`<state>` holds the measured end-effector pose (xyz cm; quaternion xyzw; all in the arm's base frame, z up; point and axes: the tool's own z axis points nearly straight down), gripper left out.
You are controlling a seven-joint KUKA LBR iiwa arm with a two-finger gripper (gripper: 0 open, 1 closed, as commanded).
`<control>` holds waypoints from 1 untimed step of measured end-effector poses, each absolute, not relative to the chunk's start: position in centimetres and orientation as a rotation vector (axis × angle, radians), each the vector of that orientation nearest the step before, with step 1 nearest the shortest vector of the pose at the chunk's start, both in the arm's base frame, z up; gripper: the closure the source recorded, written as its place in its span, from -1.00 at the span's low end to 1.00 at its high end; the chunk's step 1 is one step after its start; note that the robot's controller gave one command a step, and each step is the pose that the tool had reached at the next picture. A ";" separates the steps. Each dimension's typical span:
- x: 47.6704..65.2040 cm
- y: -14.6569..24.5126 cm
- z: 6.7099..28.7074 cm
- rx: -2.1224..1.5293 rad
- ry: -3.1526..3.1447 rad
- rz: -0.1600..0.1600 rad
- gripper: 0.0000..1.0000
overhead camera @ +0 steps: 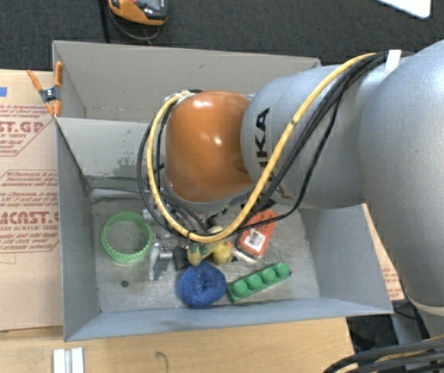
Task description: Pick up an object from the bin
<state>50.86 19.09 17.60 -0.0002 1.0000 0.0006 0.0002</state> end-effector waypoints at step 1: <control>50.9 19.1 17.6 0.000 3.141 0.002 -1.00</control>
Offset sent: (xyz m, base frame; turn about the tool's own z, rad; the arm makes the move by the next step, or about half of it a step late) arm 0.0171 0.0454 -0.0348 -0.0685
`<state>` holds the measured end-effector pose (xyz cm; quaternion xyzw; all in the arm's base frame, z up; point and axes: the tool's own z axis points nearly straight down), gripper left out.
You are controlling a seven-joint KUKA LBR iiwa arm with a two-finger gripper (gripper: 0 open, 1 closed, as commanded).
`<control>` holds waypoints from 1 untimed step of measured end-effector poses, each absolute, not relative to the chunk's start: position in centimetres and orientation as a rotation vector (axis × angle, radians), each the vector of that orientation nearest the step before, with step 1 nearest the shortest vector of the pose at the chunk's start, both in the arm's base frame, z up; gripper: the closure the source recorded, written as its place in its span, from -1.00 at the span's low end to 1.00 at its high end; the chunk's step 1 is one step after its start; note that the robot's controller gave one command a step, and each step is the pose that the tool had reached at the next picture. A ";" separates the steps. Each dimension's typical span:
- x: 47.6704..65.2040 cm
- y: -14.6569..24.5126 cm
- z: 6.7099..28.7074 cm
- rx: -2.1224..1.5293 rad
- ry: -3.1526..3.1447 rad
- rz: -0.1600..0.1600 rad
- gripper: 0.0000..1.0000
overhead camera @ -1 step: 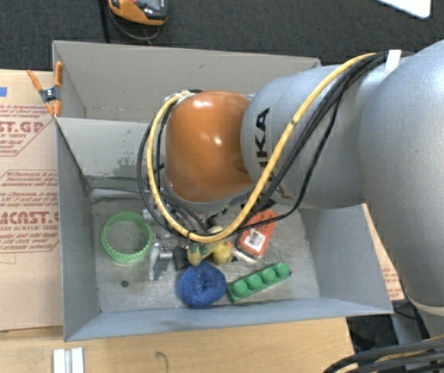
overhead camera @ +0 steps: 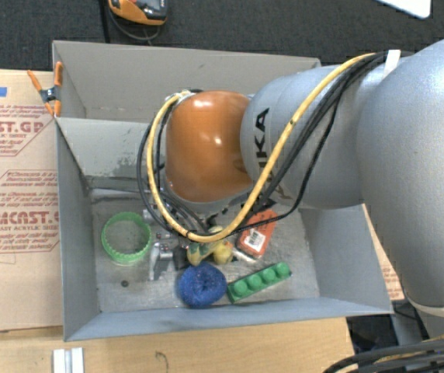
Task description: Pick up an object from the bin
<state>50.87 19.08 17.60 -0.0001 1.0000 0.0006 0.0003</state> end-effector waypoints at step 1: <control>52.5 23.2 14.5 -0.096 3.137 0.002 -1.00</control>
Offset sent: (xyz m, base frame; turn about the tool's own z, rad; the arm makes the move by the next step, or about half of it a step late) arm 0.0139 0.0473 -0.0546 -0.0618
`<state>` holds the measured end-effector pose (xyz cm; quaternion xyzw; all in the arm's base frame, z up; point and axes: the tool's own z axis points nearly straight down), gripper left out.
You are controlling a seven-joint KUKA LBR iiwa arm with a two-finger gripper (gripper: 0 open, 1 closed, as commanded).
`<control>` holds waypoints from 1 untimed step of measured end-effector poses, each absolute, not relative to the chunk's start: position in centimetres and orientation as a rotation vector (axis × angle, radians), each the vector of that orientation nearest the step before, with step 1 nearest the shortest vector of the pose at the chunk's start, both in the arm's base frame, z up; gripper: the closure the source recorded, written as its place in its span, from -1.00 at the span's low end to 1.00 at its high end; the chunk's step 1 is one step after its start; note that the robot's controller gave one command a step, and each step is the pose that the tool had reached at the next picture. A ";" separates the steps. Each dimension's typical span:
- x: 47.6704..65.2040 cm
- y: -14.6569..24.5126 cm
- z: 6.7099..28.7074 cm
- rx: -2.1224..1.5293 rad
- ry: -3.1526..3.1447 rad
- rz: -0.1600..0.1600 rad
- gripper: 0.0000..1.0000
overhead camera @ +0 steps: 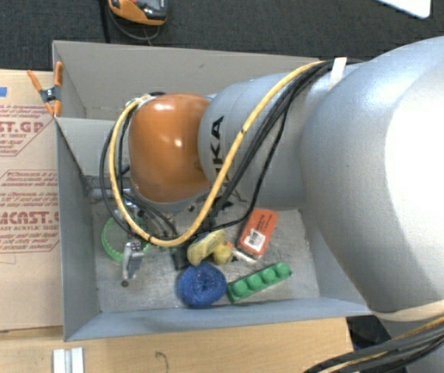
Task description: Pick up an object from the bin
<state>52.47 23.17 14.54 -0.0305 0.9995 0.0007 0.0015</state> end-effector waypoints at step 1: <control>52.2 23.8 12.0 -0.097 3.142 0.001 -1.00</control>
Offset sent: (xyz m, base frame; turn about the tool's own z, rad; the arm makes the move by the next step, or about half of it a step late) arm -0.0067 0.0131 -0.0194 0.0683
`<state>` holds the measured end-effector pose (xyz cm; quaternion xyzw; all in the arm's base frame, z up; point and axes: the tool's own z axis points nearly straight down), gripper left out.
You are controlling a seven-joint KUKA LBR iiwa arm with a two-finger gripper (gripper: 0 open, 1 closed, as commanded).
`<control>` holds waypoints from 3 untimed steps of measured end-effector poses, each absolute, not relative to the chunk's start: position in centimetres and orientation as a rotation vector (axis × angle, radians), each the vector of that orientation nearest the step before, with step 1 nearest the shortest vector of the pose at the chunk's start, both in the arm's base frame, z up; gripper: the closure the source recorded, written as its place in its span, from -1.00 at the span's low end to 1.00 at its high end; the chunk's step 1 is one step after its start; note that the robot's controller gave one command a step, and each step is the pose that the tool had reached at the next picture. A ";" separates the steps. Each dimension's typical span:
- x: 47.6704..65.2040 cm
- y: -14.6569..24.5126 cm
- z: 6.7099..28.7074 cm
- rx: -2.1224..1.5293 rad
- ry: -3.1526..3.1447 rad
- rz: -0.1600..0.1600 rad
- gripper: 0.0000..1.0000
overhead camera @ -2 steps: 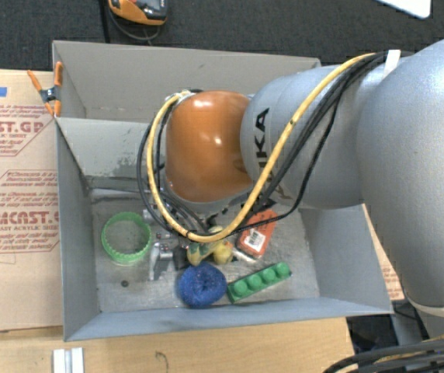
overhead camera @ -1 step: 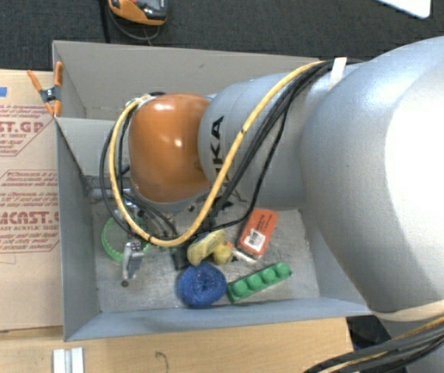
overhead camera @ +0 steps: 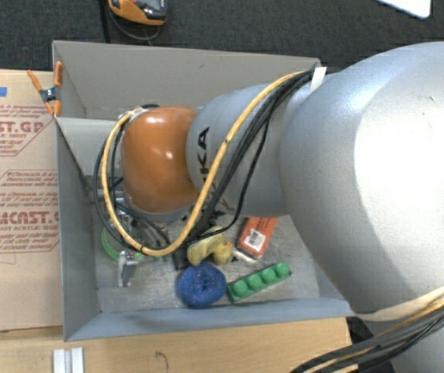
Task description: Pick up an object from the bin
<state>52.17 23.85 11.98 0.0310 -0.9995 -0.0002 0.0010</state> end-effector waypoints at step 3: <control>53.8 24.3 7.5 -0.430 -3.111 -0.005 1.00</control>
Offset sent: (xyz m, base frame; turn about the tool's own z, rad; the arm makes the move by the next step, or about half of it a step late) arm 0.0151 -0.0146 -0.0498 0.1280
